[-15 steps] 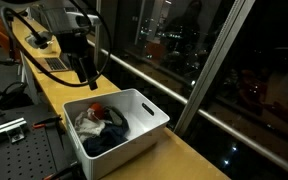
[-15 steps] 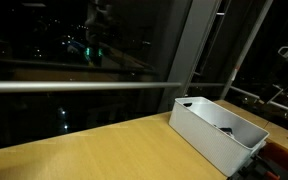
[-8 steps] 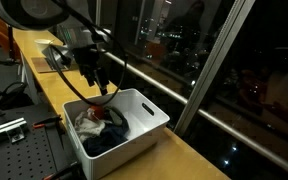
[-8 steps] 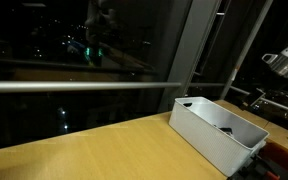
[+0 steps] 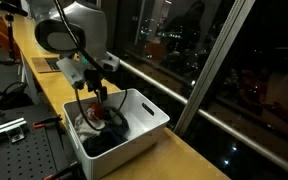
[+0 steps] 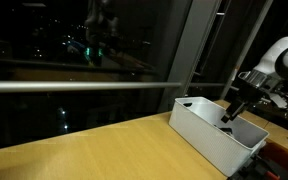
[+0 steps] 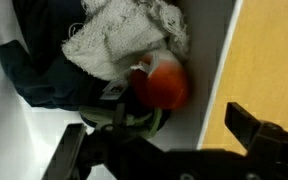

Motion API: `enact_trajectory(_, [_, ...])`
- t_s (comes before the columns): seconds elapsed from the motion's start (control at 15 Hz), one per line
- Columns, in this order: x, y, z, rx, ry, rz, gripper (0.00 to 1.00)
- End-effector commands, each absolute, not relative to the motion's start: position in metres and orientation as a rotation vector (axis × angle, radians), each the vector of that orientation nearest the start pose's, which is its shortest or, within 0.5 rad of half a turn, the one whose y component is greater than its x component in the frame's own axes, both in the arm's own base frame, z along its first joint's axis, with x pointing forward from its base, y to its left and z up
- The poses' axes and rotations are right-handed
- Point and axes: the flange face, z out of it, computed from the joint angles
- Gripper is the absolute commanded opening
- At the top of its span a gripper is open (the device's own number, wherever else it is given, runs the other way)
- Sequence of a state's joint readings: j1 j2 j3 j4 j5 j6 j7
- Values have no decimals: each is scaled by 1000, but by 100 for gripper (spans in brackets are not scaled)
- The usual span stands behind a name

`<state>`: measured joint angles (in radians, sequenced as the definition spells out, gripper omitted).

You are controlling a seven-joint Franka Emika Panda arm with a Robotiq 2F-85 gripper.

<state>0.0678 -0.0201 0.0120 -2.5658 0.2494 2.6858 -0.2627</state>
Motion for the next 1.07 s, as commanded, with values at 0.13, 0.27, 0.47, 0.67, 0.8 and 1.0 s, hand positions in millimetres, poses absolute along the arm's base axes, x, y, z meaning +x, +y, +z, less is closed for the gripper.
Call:
enact_trajectory(0.13, [476, 9, 261, -3018, -163, -144, 100])
enact_trajectory(0.27, [481, 8, 250, -3013, -171, -119, 100])
enact_trajectory(0.47, [495, 13, 240, -3008, -189, -92, 100])
enact_trajectory(0.67, [511, 15, 231, -2999, -202, -88, 100])
enact_trajectory(0.8, [523, 12, 222, -2988, -213, -67, 100])
enact_trajectory(1.0, [534, 5, 202, -2975, -222, 0, 100])
